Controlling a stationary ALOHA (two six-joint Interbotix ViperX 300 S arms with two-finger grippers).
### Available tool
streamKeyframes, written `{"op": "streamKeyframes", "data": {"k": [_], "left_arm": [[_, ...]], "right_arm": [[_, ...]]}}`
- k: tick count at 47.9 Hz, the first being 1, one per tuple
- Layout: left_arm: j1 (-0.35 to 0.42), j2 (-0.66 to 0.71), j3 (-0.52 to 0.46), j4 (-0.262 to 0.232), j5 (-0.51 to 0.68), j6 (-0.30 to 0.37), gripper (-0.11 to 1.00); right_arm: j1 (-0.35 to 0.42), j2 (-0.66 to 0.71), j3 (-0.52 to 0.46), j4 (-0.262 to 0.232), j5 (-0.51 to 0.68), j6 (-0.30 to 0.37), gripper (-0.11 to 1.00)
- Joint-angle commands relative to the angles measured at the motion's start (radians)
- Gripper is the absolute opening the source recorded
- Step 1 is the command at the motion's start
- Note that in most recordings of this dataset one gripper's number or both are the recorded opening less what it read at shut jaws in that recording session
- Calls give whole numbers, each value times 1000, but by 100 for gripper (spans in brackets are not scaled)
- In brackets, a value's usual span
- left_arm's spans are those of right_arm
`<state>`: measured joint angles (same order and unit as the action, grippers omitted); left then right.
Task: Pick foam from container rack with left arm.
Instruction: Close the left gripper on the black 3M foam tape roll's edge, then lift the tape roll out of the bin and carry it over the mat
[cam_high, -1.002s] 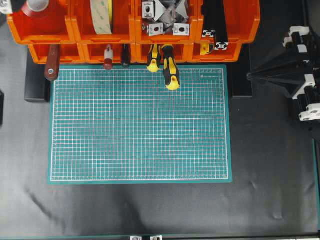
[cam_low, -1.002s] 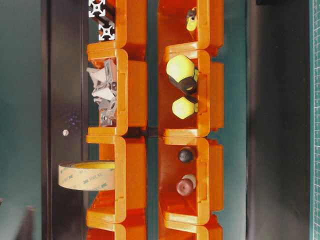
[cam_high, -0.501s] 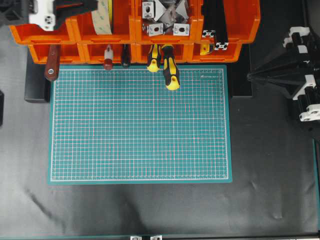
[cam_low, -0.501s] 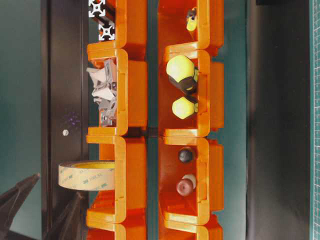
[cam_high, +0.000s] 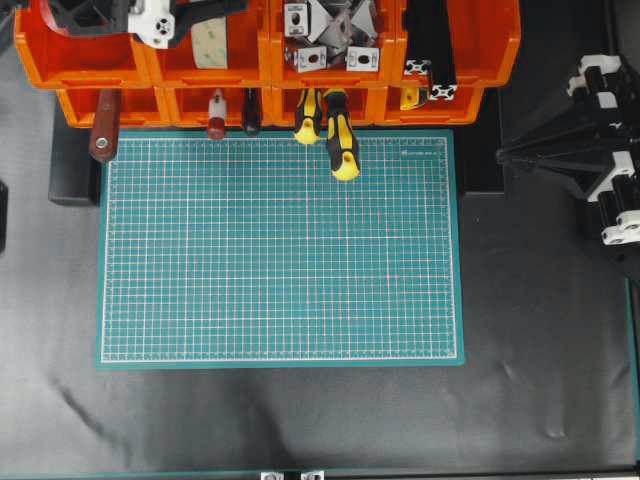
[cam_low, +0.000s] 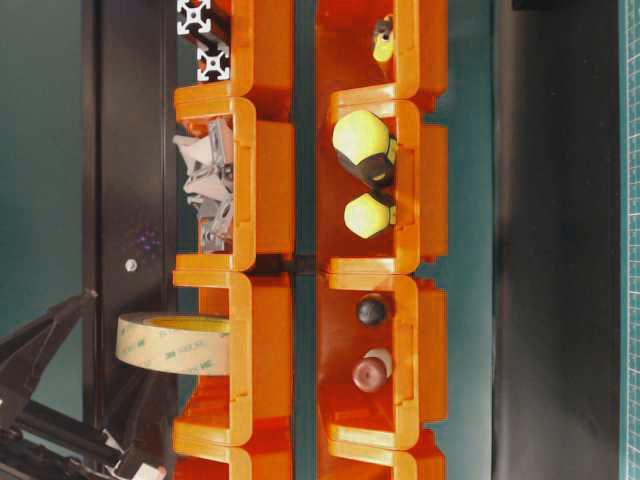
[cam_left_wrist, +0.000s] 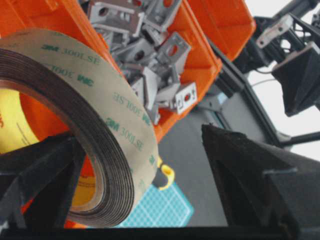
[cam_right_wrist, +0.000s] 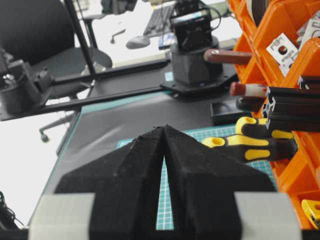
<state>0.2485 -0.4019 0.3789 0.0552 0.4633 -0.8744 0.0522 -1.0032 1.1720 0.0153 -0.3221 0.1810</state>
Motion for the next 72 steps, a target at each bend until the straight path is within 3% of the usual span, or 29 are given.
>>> {"op": "streamKeyframes", "data": {"k": [1,5,9,18,25,32,37,45,51,55,72], "left_arm": [[3,-12,-26,3,-9,0,87],[3,-14,-25,5,-9,-5,84],[3,-25,-25,3,-9,-8,74],[3,-67,-28,5,-41,-2,26],[-8,-133,-34,3,-127,0,26],[-75,-204,-35,3,-241,6,26],[-169,-244,-17,6,-301,23,26],[-400,-245,32,8,-345,103,26],[-543,-196,84,8,-371,179,26],[-594,-146,109,8,-407,210,26],[-663,127,178,8,-598,255,26]], "right_arm": [[3,3,-26,2,-5,2,-1],[3,3,-26,0,-5,0,-1],[3,2,-26,2,-5,2,-1],[5,3,-26,0,-6,2,-1],[5,2,-28,2,-11,2,-1],[6,0,-28,0,-9,2,-1],[6,-2,-28,2,-8,2,-1],[8,0,-28,2,-6,2,-1],[11,0,-28,2,-6,2,-1],[11,-2,-28,2,-6,2,-1],[12,-23,-32,3,-5,8,-1]]}}
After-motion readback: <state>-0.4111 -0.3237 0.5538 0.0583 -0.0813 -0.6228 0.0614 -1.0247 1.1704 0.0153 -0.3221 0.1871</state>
